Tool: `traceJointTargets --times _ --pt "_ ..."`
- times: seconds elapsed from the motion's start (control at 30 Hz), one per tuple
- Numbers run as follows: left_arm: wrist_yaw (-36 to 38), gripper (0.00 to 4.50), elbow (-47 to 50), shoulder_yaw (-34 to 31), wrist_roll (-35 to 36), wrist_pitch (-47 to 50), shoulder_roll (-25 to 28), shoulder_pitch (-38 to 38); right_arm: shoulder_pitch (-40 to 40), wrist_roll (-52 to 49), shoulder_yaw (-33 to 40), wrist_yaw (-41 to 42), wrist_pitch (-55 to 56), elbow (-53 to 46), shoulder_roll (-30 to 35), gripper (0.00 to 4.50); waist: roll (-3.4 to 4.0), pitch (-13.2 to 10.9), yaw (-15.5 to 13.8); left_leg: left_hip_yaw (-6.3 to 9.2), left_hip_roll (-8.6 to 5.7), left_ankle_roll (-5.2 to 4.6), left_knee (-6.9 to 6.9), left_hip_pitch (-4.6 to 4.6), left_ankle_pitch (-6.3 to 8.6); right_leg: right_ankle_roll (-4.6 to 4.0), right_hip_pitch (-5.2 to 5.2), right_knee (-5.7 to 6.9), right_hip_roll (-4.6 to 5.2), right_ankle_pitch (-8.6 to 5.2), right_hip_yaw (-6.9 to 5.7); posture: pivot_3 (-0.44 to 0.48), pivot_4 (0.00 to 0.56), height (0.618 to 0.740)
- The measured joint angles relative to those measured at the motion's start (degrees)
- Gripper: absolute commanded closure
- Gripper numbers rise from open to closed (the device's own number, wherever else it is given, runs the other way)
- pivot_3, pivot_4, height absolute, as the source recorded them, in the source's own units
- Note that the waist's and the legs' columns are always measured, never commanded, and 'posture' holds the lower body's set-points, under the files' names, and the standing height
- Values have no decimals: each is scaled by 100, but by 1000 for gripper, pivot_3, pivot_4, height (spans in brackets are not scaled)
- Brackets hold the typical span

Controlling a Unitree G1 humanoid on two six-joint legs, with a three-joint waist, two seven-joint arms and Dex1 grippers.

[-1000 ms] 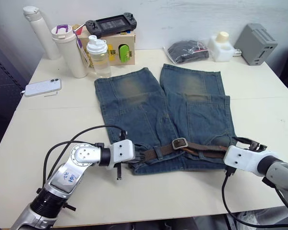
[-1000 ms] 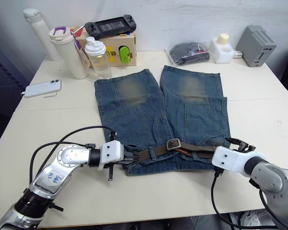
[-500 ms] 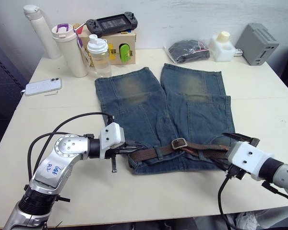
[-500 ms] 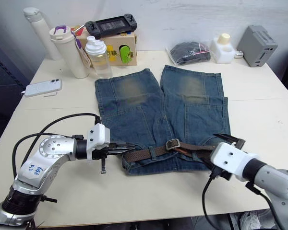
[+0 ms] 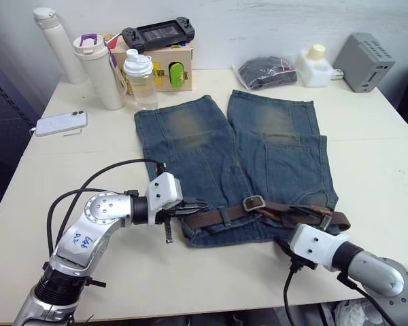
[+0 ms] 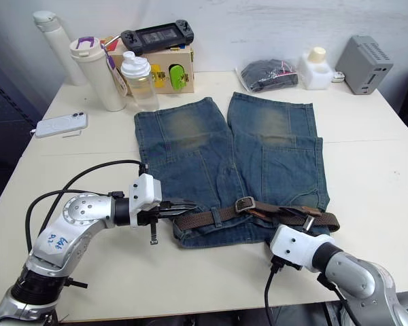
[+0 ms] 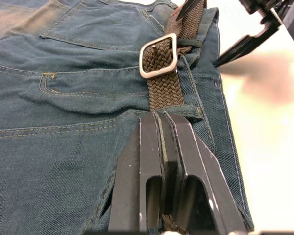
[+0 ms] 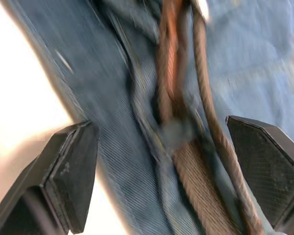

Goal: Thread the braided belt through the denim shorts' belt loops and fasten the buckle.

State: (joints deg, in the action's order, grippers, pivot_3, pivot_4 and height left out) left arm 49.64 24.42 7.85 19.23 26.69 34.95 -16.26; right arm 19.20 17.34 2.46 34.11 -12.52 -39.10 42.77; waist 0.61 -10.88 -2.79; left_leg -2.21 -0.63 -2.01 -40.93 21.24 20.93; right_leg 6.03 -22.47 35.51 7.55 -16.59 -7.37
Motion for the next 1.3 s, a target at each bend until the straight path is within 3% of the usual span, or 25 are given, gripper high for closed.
traceJointTargets --times 0.23,0.27,0.5,0.83,0.97,1.17,1.3 --pt "-36 4500 92 0 0 0 0 121 -3 225 6 -188 255 333 -82 4238 0 0 -11 0 -2 0 -1 1 0 0 1 0 -2 0 0 0 150 690" --pt "-35 4500 100 0 0 0 0 121 -5 228 17 -189 261 336 -82 4477 0 0 -7 0 -2 0 -1 0 0 0 1 0 -2 0 0 0 150 690" --pt "-35 4500 132 2 -53 -31 6 90 -82 244 -24 -163 152 403 -165 4477 0 0 -11 0 -1 0 -1 1 0 0 1 -1 -1 0 -1 0 150 690" --pt "9 4500 18 303 -372 -69 46 -143 -575 599 -625 -159 -179 388 -479 4477 -1 0 103 0 8 3 4 0 1 -5 -1 -1 -5 -3 -3 0 150 690" --pt "13 3119 20 188 -209 141 71 -122 -690 665 -770 -156 -277 375 -587 4500 -2 1 155 0 18 10 4 -2 6 -10 -2 -1 -9 -5 -3 0 150 690" --pt "59 507 306 69 -144 297 387 50 -816 726 -914 -151 -309 375 -675 4500 -2 1 162 -1 21 15 4 -3 8 -13 -3 0 -10 -7 -2 0 150 690" --pt "-58 344 250 295 -655 -34 498 172 -938 735 -1064 -116 -312 384 -747 4500 -2 1 146 -1 20 17 3 -3 9 -15 -3 0 -11 -8 -3 0 150 690"
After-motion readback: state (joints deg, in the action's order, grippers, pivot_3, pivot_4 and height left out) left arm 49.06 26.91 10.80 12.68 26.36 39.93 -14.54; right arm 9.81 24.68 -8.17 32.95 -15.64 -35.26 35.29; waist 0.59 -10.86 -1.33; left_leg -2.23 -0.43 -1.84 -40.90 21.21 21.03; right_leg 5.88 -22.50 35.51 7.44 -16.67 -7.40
